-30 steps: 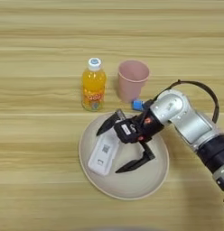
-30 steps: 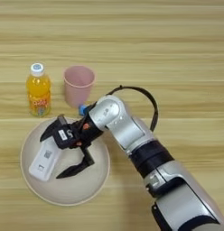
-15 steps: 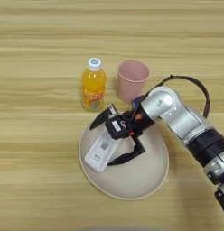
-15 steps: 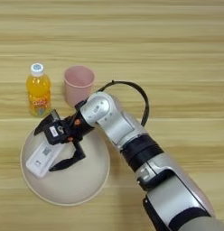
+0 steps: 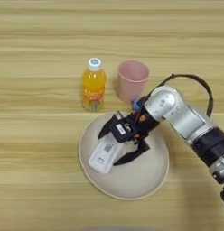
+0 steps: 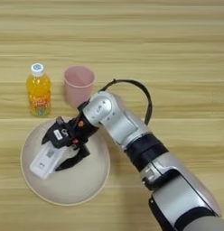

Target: Move the objects on the table

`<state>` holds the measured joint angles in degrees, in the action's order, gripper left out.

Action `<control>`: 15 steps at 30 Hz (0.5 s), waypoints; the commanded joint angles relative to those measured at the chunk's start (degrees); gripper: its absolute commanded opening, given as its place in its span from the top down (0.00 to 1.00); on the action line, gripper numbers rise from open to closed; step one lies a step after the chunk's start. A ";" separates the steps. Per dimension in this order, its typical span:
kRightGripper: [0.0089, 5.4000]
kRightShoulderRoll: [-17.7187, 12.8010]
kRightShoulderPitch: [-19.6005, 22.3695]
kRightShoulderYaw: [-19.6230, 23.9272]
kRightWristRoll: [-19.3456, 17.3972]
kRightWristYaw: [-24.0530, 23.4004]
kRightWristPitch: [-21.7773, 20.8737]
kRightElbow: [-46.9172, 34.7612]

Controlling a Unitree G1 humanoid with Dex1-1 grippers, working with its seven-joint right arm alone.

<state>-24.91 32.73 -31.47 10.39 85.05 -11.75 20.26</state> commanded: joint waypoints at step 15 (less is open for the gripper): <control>0.45 -4.77 1.29 -1.28 1.52 0.82 2.51 -3.27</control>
<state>-27.13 32.70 -33.03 10.47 86.47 -10.46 17.81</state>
